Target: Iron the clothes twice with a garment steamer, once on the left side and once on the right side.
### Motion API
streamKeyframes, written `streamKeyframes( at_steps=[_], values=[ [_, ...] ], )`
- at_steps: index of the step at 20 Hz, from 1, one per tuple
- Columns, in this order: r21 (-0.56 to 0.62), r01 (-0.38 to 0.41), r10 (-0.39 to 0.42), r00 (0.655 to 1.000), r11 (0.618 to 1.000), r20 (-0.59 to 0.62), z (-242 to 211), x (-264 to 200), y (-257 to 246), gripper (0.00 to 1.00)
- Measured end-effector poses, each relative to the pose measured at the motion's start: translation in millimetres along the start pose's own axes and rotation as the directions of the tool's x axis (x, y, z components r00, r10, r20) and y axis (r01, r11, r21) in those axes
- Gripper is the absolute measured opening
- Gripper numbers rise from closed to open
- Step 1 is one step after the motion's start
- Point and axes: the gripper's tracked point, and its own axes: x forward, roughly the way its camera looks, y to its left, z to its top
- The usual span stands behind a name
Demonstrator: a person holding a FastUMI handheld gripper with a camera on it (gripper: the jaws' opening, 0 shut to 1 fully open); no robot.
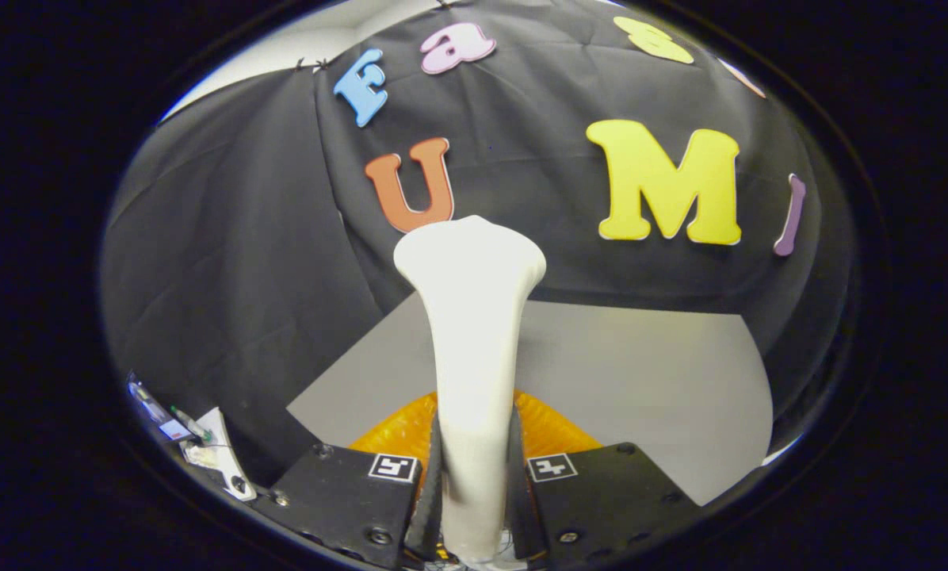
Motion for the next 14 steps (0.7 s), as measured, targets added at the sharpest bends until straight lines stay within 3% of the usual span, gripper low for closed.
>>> streamKeyframes(
  at_steps=[7, 14],
  values=[
    [0.108, 0.056, -0.069, 0.991, 0.993, 0.118, 2.5, -98.4, -63.6, 0.37],
    [0.197, 0.199, -0.241, 0.946, 0.96, 0.217, -23.4, -218.4, -144.6, 0.37]
  ],
)
